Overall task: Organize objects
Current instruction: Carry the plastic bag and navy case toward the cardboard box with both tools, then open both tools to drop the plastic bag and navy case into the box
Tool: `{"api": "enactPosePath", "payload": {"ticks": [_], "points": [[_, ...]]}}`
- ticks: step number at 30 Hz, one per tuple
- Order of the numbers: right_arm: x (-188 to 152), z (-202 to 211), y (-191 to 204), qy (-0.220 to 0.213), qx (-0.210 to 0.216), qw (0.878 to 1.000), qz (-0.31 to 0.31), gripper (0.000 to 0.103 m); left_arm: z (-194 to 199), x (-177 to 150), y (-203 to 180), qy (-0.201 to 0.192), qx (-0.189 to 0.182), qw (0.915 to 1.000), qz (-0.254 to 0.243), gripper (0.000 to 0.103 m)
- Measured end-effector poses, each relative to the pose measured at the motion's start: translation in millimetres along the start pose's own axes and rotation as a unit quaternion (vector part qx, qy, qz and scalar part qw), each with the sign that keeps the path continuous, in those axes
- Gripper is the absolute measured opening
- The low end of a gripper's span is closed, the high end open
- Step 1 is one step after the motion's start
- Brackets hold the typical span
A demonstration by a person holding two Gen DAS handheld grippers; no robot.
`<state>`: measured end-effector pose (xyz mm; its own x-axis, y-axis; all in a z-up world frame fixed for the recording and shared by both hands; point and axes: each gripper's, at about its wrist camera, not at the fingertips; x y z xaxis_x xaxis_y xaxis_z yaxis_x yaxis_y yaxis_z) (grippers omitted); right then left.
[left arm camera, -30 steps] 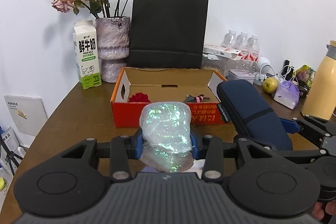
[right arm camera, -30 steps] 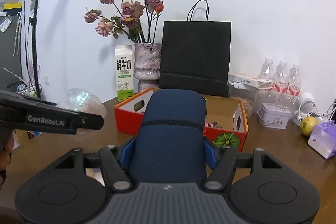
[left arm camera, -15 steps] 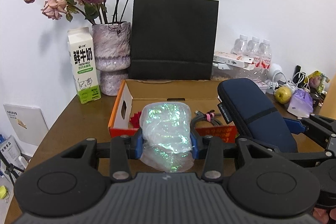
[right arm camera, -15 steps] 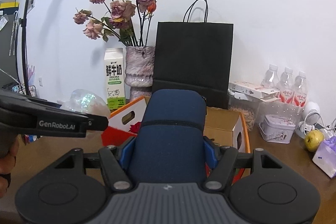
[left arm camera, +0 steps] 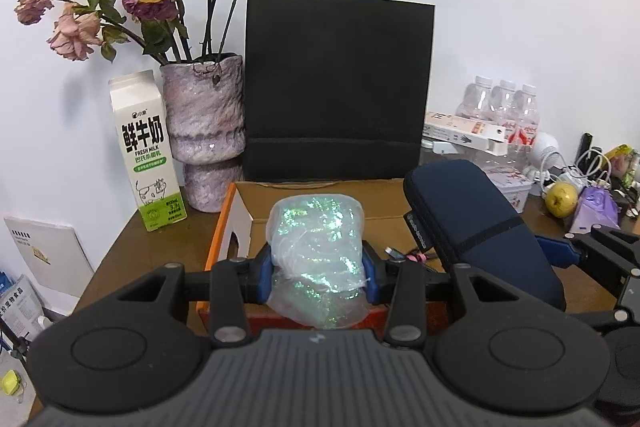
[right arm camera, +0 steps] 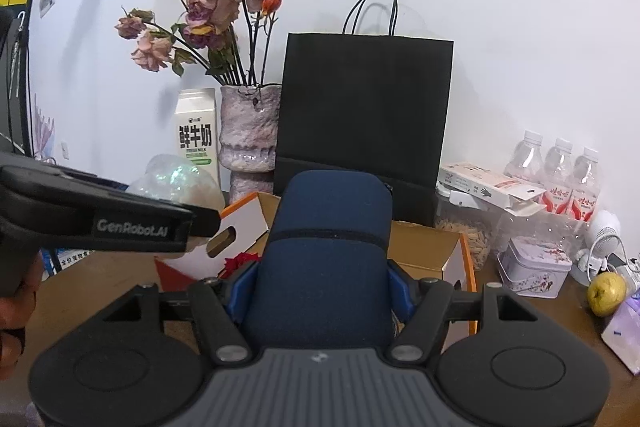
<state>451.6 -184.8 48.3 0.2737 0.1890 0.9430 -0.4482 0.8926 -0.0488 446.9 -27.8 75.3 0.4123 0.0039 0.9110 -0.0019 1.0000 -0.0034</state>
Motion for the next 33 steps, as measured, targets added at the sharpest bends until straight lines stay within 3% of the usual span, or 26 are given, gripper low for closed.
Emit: {"api": "enactPosePath", "payload": {"ticks": [15,29,31,33], "points": [[12.9,-62.3,-19.2,0.028,-0.017,0.999,-0.012,0.065,-64.8,17.6,-1.1,0.018,0.018,0.9996,-0.009,0.042],[-5.8,-115.1,-37.9,0.068,-0.028,0.996,-0.040,0.065,-117.3,9.7,6.0,0.060,0.023,0.9979,-0.010,0.042],[-8.5,-119.3,-40.3,0.072,-0.031,0.996,-0.043,0.065,-122.5,8.2,6.4,0.063,0.025,0.9976,-0.011,0.045],[-10.9,-122.7,-42.9,0.078,-0.033,0.995,-0.045,0.066,-126.4,6.6,6.8,0.066,0.025,0.9974,-0.012,0.054]]}}
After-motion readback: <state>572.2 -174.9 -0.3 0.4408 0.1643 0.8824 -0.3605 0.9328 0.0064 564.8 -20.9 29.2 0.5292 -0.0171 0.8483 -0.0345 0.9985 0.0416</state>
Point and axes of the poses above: each gripper's, at about its wrist camera, not at the fingertips, and z roughly against the way its jaws point, y to its left, x to its top, and after that the axes turned 4 degrees about -y, right-handed
